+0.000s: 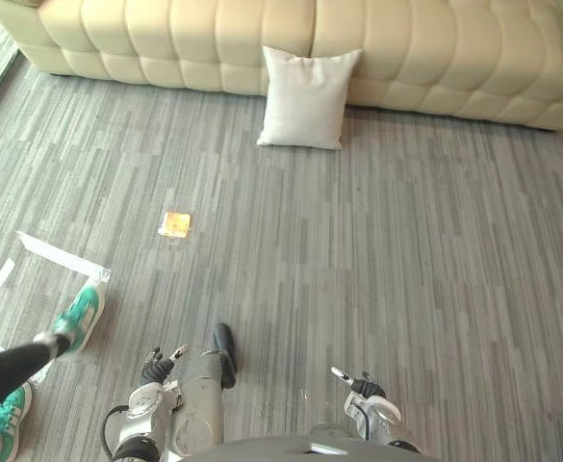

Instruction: Pick up cushions and gather them together orderly.

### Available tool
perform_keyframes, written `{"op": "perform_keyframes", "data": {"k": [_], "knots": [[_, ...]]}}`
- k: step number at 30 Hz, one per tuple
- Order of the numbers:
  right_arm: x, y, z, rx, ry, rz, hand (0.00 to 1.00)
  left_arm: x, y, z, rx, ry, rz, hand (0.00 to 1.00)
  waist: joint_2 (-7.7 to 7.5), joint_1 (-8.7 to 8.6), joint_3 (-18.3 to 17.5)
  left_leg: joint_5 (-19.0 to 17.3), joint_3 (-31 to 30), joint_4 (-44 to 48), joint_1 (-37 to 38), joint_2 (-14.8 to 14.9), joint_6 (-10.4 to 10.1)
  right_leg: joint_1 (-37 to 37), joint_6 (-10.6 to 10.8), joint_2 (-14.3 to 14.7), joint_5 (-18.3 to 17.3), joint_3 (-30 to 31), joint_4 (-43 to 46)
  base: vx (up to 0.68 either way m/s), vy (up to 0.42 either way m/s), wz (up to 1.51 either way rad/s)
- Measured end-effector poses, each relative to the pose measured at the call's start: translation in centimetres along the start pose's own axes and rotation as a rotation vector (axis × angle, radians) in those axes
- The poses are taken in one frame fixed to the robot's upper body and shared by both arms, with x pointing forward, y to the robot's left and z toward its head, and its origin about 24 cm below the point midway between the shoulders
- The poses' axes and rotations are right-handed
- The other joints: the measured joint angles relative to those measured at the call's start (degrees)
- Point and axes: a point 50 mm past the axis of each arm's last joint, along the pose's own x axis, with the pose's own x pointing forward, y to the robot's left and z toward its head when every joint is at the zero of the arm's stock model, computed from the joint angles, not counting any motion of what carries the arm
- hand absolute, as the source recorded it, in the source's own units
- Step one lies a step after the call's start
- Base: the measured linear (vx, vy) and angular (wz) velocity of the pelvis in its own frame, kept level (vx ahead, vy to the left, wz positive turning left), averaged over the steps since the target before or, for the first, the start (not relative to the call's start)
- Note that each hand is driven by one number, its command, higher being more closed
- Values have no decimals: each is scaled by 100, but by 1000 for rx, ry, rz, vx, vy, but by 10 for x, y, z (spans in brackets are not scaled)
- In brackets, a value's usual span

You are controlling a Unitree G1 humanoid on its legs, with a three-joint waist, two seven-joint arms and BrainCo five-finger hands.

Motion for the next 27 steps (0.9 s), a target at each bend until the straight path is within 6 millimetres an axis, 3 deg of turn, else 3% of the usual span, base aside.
{"op": "perform_keyframes", "data": {"k": [1, 2, 3, 4, 5, 6, 8, 9, 10, 11, 12, 13, 14, 15, 16, 18, 20, 21, 22, 23, 24, 25, 26, 27], "knots": [[0, 3, 1, -5, -4, 19, 0, 0, 1, -3, 30, 18, -5, 0, -1, -44, -2, -259, 138, 26, 295, 3, 26, -490, 225, -125, 276, 174, 1153, 459, 207, -54], [0, 4, -1, -14, 3, 26, 0, 0, 0, -4, 60, 28, -14, 0, 9, -119, 5, -444, 220, -96, 717, 3, 29, -1056, 314, -153, 469, 253, 2506, 459, 176, -52], [0, 5, -3, -26, 12, 31, 0, 0, 1, -5, 71, 34, -16, 0, 11, -153, 11, -519, 257, -210, 1012, -7, 14, -1284, 285, -147, 426, 179, 3126, 386, 98, -39], [0, 5, -4, -33, 17, 33, 0, -1, 1, -8, 78, 42, -18, 0, 21, -162, 32, -556, 277, -349, 1273, -36, 7, -1408, 176, -156, 324, 60, 3523, 389, 65, -51], [1, 3, 1, -64, -1, 36, 0, -4, 1, -15, 81, 63, -23, 0, 139, -200, 97, -572, 351, -818, 1991, -78, -13, -1732, -202, -129, -37, -292, 4209, 482, 75, -54], [1, 1, 3, -89, -9, 36, 0, -5, -1, -19, 74, 73, -28, 0, 208, -232, 101, -554, 355, -1141, 2386, -85, -43, -1939, -388, -41, -289, -537, 4395, 546, 83, -50], [2, -2, 10, -112, -38, 36, 0, -7, -5, -24, 69, 82, -45, 0, 347, -367, 123, -484, 354, -1661, 3033, -19, -145, -2541, -628, 268, -817, -1103, 4073, 492, 14, -2], [2, -4, 14, -110, -59, 41, 0, -9, -7, -29, 57, 98, -52, 0, 378, -429, 149, -476, 349, -1819, 3293, 23, -158, -3092, -779, 467, -916, -1339, 3210, 537, -116, 22], [2, -5, 18, -111, -73, 42, 0, -9, -8, -32, 56, 111, -53, 0, 410, -460, 169, -478, 336, -1856, 3376, 62, -160, -3251, -788, 568, -850, -1362, 2760, 441, -116, 26], [2, -5, 22, -113, -91, 45, 0, -10, -9, -34, 56, 118, -54, 0, 441, -497, 196, -478, 315, -1903, 3468, 103, -161, -3366, -817, 669, -705, -1354, 2221, 372, -147, 35], [2, -4, 27, -112, -108, 46, 0, -10, -9, -35, 57, 123, -54, 0, 490, -552, 233, -481, 263, -2012, 3607, 160, -164, -3483, -793, 796, -343, -1297, 1395, 392, -185, 77], [2, -4, 27, -111, -109, 49, 0, -11, -7, -38, 66, 135, -50, 0, 433, -674, 304, -482, 58, -2290, 3942, 125, -177, -3468, -572, 819, 471, -989, -205, 613, -300, 102], [2, -4, 24, -109, -103, 49, 0, -10, -2, -38, 88, 134, -45, 0, 301, -724, 329, -557, -149, -2457, 4172, -18, -310, -3479, -425, 702, 556, -743, -718, 637, -336, 102], [2, -5, 23, -104, -100, 47, 0, -9, 0, -37, 93, 134, -43, 0, 171, -732, 351, -643, -278, -2512, 4382, -37, -457, -3478, -429, 664, 811, -608, -701, 655, -351, 47], [4, -5, 35, -121, -130, 49, 0, -9, -4, -39, 94, 147, -47, 0, 382, -694, 449, -712, -374, -2535, 4602, 100, -550, -3616, -381, 775, 1316, -450, -183, 538, -294, -10], [3, -3, 44, -113, -169, 58, 0, -10, -10, -42, 87, 158, -53, 0, 511, -705, 462, -622, -528, -2304, 4573, 192, -466, -3902, -437, 917, 1282, -397, 547, 477, -302, -26], [0, -10, 40, -99, -173, 41, 0, -11, -15, -45, 53, 170, -56, 0, 657, -812, 459, -361, -875, -1444, 4478, 606, -744, -3691, -881, 977, 920, -771, 1064, 381, -268, 17], [-1, -13, 37, -95, -167, 34, 0, -11, -17, -44, 50, 164, -60, 0, 670, -807, 456, -237, -1000, -1135, 4383, 692, -799, -3599, -979, 999, 824, -839, 1121, 335, -228, 32], [-2, -18, 34, -95, -165, 25, 0, -11, -20, -42, 32, 154, -62, 0, 719, -801, 455, 103, -1240, -363, 4078, 861, -1158, -3398, -1050, 1028, 599, -983, 1176, 418, -253, 33], [-4, -21, 32, -94, -168, 19, 0, -10, -23, -39, 16, 142, -66, 0, 768, -796, 447, 664, -1426, 433, 3666, 1002, -1526, -3195, -1086, 1059, 441, -1084, 1155, 519, -260, 21], [-5, -24, 30, -99, -164, 13, 0, -10, -24, -37, -2, 135, -65, 0, 824, -754, 420, 1773, -1435, 1193, 3282, 1139, -1594, -2910, -1114, 1158, 302, -1104, 1017, 455, -175, 0], [-5, -25, 30, -103, -162, 11, 0, -11, -24, -37, -3, 134, -63, 0, 873, -697, 393, 2053, -1399, 1497, 3157, 1234, -1634, -2761, -1128, 1180, 266, -1046, 905, 628, -126, -24], [-6, -27, 28, -101, -161, 1, 0, -11, -28, -36, -14, 128, -72, 0, 975, -629, 355, 1289, -919, 2742, 2530, 1602, -1372, -2292, -1273, 1352, 135, -1010, 628, 541, -81, -23], [-6, -25, 27, -98, -158, 3, 0, -11, -29, -34, -18, 117, -75, 0, 1003, -609, 345, 989, -743, 2991, 2371, 1640, -1347, -2126, -1318, 1360, 95, -1002, 569, 617, -81, -16]]}}
